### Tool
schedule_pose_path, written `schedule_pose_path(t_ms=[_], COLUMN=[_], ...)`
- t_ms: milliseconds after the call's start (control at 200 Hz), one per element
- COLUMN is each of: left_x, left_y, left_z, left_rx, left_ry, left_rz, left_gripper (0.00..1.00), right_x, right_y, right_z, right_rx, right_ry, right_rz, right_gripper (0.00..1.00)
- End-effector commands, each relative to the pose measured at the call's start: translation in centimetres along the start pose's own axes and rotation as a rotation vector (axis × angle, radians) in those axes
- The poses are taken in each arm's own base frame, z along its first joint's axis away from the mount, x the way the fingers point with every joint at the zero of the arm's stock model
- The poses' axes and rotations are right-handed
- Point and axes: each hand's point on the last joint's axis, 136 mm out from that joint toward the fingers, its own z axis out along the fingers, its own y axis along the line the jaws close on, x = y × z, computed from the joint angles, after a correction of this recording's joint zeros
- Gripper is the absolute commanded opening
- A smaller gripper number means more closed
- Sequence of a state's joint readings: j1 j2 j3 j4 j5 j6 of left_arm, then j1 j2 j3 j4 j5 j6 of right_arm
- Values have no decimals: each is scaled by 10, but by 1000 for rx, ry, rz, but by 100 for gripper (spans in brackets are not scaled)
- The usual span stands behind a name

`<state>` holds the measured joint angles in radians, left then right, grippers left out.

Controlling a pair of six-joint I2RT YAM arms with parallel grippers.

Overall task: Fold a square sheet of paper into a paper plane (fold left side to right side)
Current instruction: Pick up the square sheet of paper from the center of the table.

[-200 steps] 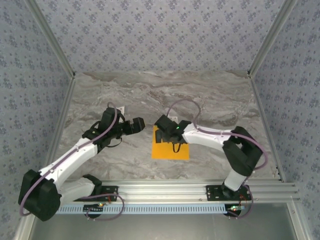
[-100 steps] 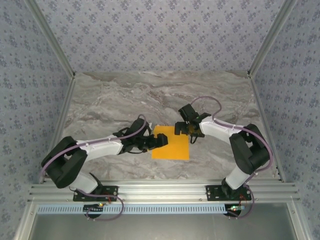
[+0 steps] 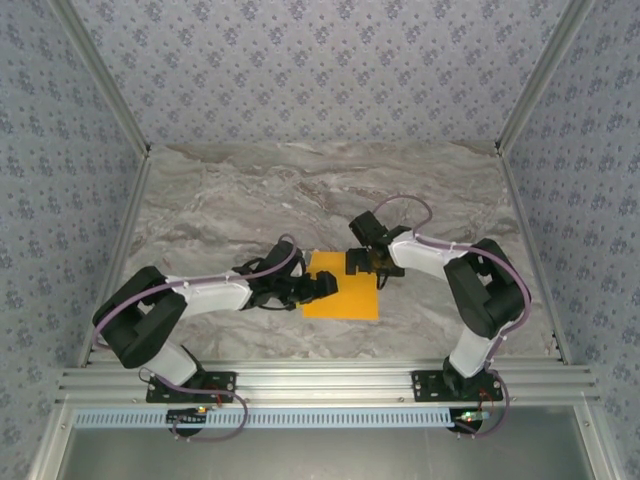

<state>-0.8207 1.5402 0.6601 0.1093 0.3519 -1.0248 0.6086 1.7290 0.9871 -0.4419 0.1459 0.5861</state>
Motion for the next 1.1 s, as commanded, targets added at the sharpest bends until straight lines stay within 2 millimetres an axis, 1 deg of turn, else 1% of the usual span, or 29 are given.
schedule_pose_path(t_ms=[0, 245, 350, 560, 654, 914, 1029, 1094], left_x=[6, 8, 8, 7, 5, 0, -4, -10], left_y=[9, 15, 18, 15, 11, 2, -7, -12], left_z=[4, 8, 9, 9, 8, 6, 1, -8], left_rx=[-22, -37, -43, -25, -4, 37, 66, 91], left_ry=[11, 14, 14, 5, -6, -31, -50, -67], left_rz=[-20, -25, -30, -24, -21, -7, 6, 14], left_gripper=[92, 92, 92, 92, 92, 92, 92, 92], right_x=[13, 31, 38, 46, 49, 55, 54, 53], right_y=[25, 58, 67, 83, 87, 95, 95, 95], right_z=[2, -5, -6, -10, -12, -15, -16, -17], right_rx=[-61, -151, -176, -241, -252, -281, -280, -284], right_ry=[46, 79, 92, 121, 130, 157, 155, 153], right_rz=[-19, -64, -65, -81, -98, -118, -117, -114], right_gripper=[100, 100, 100, 97, 93, 73, 62, 56])
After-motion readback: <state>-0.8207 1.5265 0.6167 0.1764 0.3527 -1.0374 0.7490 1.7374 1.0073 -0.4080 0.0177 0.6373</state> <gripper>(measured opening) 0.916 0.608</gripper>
